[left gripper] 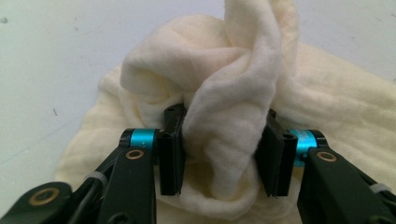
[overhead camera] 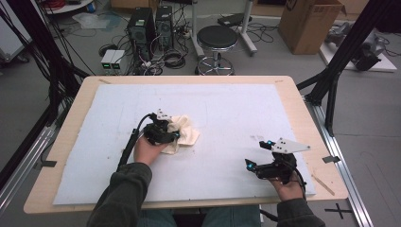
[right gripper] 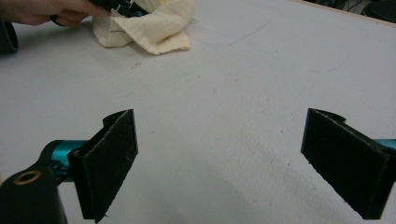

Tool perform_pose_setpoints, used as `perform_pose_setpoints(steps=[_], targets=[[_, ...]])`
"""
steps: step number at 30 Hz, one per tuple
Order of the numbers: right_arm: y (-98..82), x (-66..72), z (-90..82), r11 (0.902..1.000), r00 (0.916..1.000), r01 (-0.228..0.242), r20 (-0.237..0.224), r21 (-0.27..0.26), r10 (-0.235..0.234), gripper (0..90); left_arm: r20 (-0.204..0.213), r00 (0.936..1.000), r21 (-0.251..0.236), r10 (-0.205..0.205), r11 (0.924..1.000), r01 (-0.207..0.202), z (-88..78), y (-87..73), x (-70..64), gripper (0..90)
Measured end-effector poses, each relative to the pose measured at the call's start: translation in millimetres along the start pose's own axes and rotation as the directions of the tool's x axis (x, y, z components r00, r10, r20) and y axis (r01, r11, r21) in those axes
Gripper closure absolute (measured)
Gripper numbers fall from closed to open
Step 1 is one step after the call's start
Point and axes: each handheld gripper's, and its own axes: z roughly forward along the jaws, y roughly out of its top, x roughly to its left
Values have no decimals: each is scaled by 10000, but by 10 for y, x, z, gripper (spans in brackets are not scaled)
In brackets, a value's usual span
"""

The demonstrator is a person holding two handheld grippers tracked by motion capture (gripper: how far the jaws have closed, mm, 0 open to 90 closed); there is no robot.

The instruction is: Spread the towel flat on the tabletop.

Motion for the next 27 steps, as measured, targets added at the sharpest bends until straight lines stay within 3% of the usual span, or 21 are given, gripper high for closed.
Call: perform_pose_setpoints(steps=[11, 18, 27], targets=[[13, 10, 35, 10000, 9999, 44, -112, 33, -44, 101, -219, 9996, -28, -189, 9998, 189, 12, 6, -27, 732], [9, 2, 43, 10000, 9999, 36, -138, 37, -35, 101, -223, 9992, -64, -345, 9994, 344, -5, 18, -23, 771], [0, -3, 23, 10000, 10000, -20, -80, 23, 20, 101, -46, 9993, -507, -368, 9980, 365, -128, 82, -71, 779]])
